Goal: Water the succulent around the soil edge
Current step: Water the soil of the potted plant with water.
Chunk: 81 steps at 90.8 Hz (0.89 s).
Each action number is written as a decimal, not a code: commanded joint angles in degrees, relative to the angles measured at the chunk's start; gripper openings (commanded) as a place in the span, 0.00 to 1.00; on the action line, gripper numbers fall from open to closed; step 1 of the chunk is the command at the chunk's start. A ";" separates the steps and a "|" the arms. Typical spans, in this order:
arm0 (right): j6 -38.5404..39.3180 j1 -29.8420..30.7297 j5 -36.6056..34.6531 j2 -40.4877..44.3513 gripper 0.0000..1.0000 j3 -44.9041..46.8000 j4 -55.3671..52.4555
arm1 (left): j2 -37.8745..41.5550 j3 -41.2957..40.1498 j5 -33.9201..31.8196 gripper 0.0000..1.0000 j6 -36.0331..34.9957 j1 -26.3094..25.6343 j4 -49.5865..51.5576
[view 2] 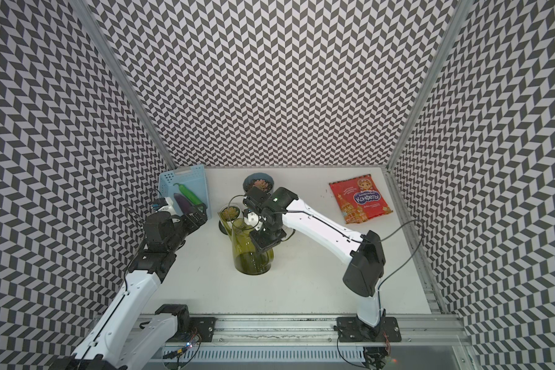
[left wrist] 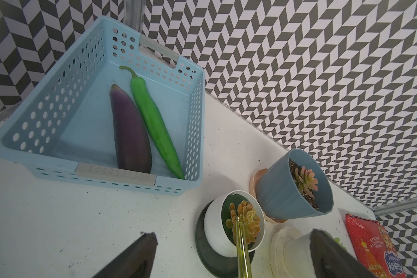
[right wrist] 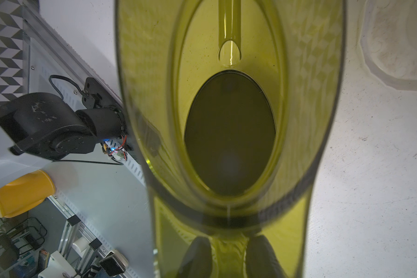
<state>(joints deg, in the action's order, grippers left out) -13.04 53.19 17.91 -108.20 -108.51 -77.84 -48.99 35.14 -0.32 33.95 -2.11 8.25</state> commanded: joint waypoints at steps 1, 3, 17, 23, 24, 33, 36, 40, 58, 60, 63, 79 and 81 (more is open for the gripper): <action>0.79 0.39 0.91 1.67 0.00 0.87 2.19 | 0.91 0.50 0.09 1.00 -0.86 0.18 0.32; 0.81 0.48 0.79 1.88 0.00 1.16 2.22 | 0.98 0.54 0.13 1.00 -0.83 0.18 0.33; 0.34 0.85 -0.20 3.61 0.00 3.12 2.18 | 1.12 0.50 0.14 1.00 -0.83 0.18 0.45; 0.02 1.01 -0.50 4.28 0.00 3.66 2.28 | 1.23 0.54 -0.06 1.00 -0.87 0.18 0.60; -0.02 0.98 -0.55 4.38 0.00 3.79 2.31 | 1.25 0.50 -0.05 1.00 -0.84 0.18 0.61; -0.24 1.25 -0.75 5.27 0.00 4.92 2.61 | 1.51 0.46 -0.19 1.00 -0.77 0.17 0.67; -0.39 1.30 -0.89 5.62 0.00 5.31 2.69 | 1.59 0.38 -0.27 1.00 -0.74 0.18 0.64; -0.52 1.39 -1.11 6.06 0.00 5.86 2.83 | 1.68 0.41 -0.35 1.00 -0.75 0.18 0.73; -1.37 1.47 -1.60 8.01 0.00 7.76 3.29 | 1.71 0.48 -0.29 1.00 -0.64 0.18 0.79; -1.51 1.45 -1.75 8.14 0.00 8.00 3.31 | 1.64 0.49 -0.27 1.00 -0.64 0.18 0.80; -1.61 1.44 -1.93 8.52 0.00 8.38 3.31 | 1.76 0.44 -0.36 1.00 -0.69 0.18 0.74; -2.48 1.43 -2.60 10.12 0.00 10.31 3.64 | 1.97 0.42 -0.23 1.00 -0.57 0.18 0.80; -2.53 1.36 -2.72 10.29 0.00 10.48 3.66 | 1.97 0.43 -0.26 1.00 -0.56 0.18 0.71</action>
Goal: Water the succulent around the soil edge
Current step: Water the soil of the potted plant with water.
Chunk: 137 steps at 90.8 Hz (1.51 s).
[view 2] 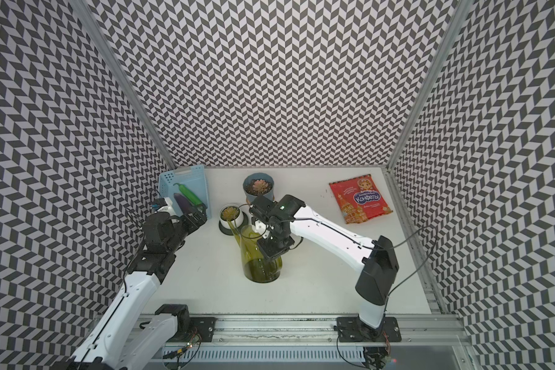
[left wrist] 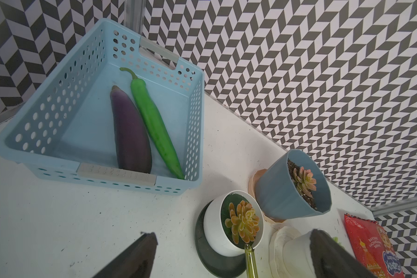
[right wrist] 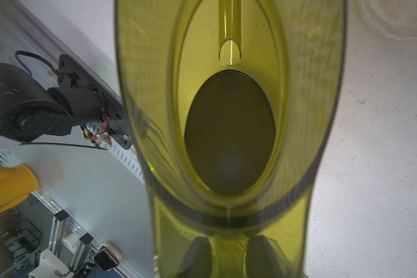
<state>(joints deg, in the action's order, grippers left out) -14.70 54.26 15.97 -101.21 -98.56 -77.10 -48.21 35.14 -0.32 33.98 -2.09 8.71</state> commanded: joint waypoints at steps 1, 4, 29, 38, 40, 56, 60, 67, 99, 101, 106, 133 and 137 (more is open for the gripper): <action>-0.95 0.30 -0.81 3.39 0.00 0.64 2.92 | 1.18 0.44 -0.24 1.00 -0.58 0.15 0.21; -1.02 0.27 -0.95 3.49 0.00 0.92 3.00 | 1.12 0.34 -0.29 1.00 -0.58 0.11 0.24; -1.39 -0.32 -2.16 3.74 0.00 1.60 3.39 | 1.01 0.28 -0.03 1.00 -0.49 0.15 -0.03; -1.49 -0.88 -2.23 3.86 0.00 1.70 3.61 | 1.01 0.12 0.01 1.00 -0.51 0.11 -0.01; -1.61 -1.03 -2.27 3.94 0.00 1.71 3.62 | 1.01 0.18 0.00 1.00 -0.50 0.14 -0.01; -1.68 -1.98 -2.65 4.26 0.00 2.42 3.71 | 0.92 0.18 -0.03 1.00 -0.53 0.15 -0.05; -1.71 -2.16 -2.69 4.39 0.00 2.69 3.85 | 0.96 0.14 -0.03 1.00 -0.49 0.15 -0.12; -1.65 -2.47 -2.50 4.65 0.00 2.89 4.25 | 0.91 0.19 0.02 1.00 -0.49 0.15 -0.10; -2.21 -2.77 -4.18 5.52 0.00 2.92 5.03 | 0.94 0.32 0.19 1.00 -0.65 0.15 0.08; -2.23 -2.76 -4.19 5.68 0.00 2.98 5.16 | 0.93 0.43 0.15 1.00 -0.73 0.15 0.08; -2.29 -2.77 -4.11 6.03 0.00 3.25 5.52 | 0.77 0.56 0.10 1.00 -0.80 0.15 0.11; -1.66 -2.76 -3.85 8.66 0.00 4.60 7.58 | 0.60 1.28 -0.76 1.00 -0.96 0.15 0.25; -1.53 -2.73 -3.75 9.15 0.00 4.67 7.77 | 0.64 1.38 -0.98 1.00 -0.93 0.15 0.41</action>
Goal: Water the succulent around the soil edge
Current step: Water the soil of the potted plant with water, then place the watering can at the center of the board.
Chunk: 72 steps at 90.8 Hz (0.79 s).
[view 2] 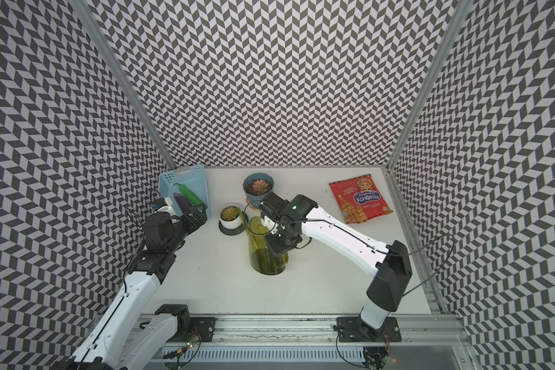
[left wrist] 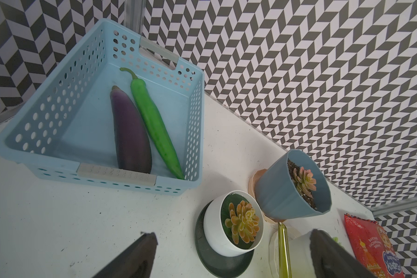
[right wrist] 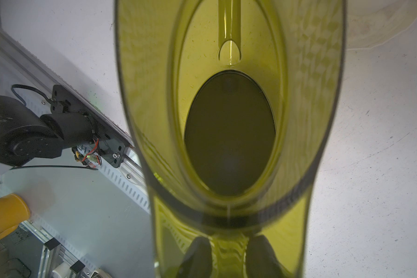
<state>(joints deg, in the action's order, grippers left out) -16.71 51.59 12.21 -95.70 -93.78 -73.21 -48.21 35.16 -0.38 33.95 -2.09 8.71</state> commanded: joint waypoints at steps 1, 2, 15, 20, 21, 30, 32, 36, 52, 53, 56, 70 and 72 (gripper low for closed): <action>0.51 -0.08 0.01 3.84 0.00 -0.10 4.00 | 0.65 1.38 -0.93 1.00 -0.91 0.15 0.42; 0.57 -0.08 0.05 3.93 0.00 -0.10 4.11 | 0.70 1.39 -0.93 1.00 -0.91 0.15 0.47; 0.63 -0.09 0.11 6.65 0.00 0.53 5.87 | 0.66 1.32 -0.91 1.00 -0.85 0.15 0.53; 0.67 -0.08 -0.24 7.83 0.00 0.90 6.63 | 0.68 1.32 -0.93 1.00 -0.83 0.16 0.58; 0.69 -0.09 -0.38 8.00 0.00 0.93 6.74 | 0.67 1.32 -0.93 1.00 -0.82 0.16 0.59; 0.63 -0.13 -1.92 9.82 0.00 0.77 7.19 | 0.67 1.32 -0.94 1.00 -0.84 0.15 0.38; 0.54 -0.10 -2.34 10.25 0.00 0.72 7.31 | 0.66 1.32 -0.94 1.00 -0.83 0.15 0.31; 0.39 -0.11 -3.47 10.97 0.00 0.38 7.45 | 0.66 1.39 -0.92 1.00 -0.75 0.14 0.32; -0.72 -0.17 -7.88 13.90 0.00 -1.13 8.12 | 0.67 1.65 -1.06 1.00 -0.85 0.18 0.40; -0.80 -0.18 -8.24 14.06 0.00 -1.14 8.14 | 0.66 1.66 -1.04 1.00 -0.84 0.16 0.46; -1.00 -0.30 -9.79 14.78 0.00 -1.14 8.38 | 0.70 1.67 -1.10 1.00 -0.82 0.16 0.52; -2.65 -1.40 -15.89 18.14 0.00 -1.33 9.13 | 1.01 1.64 -1.35 1.00 -0.93 0.15 0.68; -2.72 -1.71 -16.45 18.61 0.00 -1.56 9.18 | 1.01 1.60 -1.28 1.00 -0.91 0.18 0.69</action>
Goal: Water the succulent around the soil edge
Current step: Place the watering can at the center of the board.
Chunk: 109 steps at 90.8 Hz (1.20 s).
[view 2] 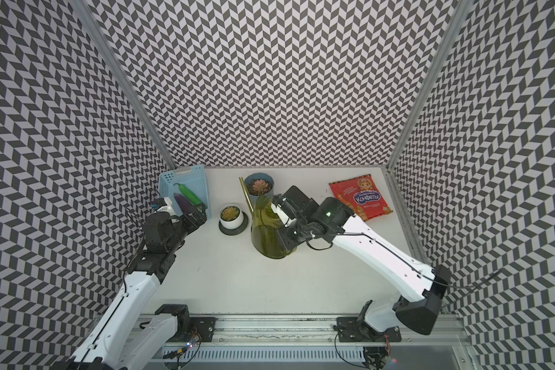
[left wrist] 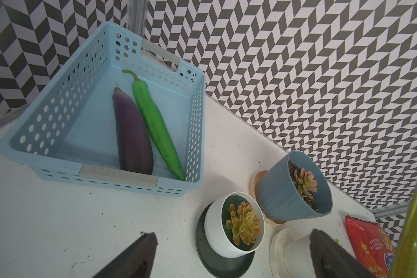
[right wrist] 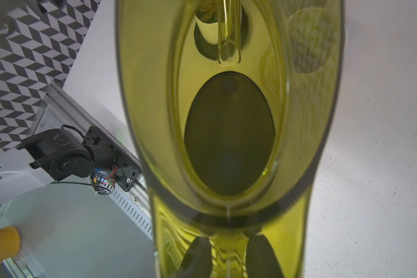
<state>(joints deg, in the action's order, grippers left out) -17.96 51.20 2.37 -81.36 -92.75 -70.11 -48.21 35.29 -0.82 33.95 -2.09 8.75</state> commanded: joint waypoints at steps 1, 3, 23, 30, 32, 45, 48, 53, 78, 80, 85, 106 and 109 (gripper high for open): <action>-1.52 -1.43 -6.82 4.45 0.00 -2.73 6.10 | 1.05 1.46 -0.80 1.00 -0.95 0.16 0.65; -1.57 -1.93 -7.15 4.81 0.00 -2.95 6.05 | 1.06 1.45 -0.88 1.00 -0.94 0.16 0.65; -1.70 -6.02 -10.31 6.83 0.00 -4.64 4.15 | 1.01 1.62 -0.76 1.00 -0.83 0.15 0.65; -1.65 -7.14 -11.38 6.80 0.00 -4.45 3.22 | 1.03 1.63 -0.66 1.00 -0.82 0.15 0.56; -1.65 -7.49 -11.70 6.85 0.00 -4.24 3.16 | 1.08 1.63 -0.67 1.00 -0.82 0.15 0.56; -1.63 -9.64 -14.25 7.42 0.00 -1.48 4.25 | 1.23 1.46 -0.59 1.00 -0.92 0.15 0.36; -1.76 -9.89 -15.61 7.49 0.00 -0.54 4.92 | 1.27 1.41 -0.48 1.00 -0.95 0.15 0.37; -2.02 -10.62 -18.21 7.79 0.00 1.58 6.25 | 1.36 1.29 -0.34 1.00 -0.93 0.15 0.21; -3.15 -13.74 -22.97 12.40 0.00 15.57 22.99 | 1.45 0.76 0.23 1.00 -0.84 0.15 -0.58; -3.05 -13.84 -23.01 13.01 0.00 16.92 24.45 | 1.45 0.66 0.30 1.00 -0.76 0.15 -0.69; -2.87 -13.92 -23.53 14.76 0.00 21.10 30.24 | 1.45 0.42 0.48 1.00 -0.63 0.15 -1.09; -2.00 -15.63 -25.64 20.85 0.00 38.08 50.95 | 1.36 0.18 0.82 1.00 -0.67 0.15 -1.69; -1.85 -16.10 -25.12 21.05 0.00 40.04 53.27 | 1.36 0.06 0.89 1.00 -0.65 0.15 -1.72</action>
<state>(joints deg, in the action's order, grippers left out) -20.45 36.47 -20.56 -62.63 -57.06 -36.53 -47.51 35.27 -0.51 33.98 -2.11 8.64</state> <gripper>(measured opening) 0.277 0.999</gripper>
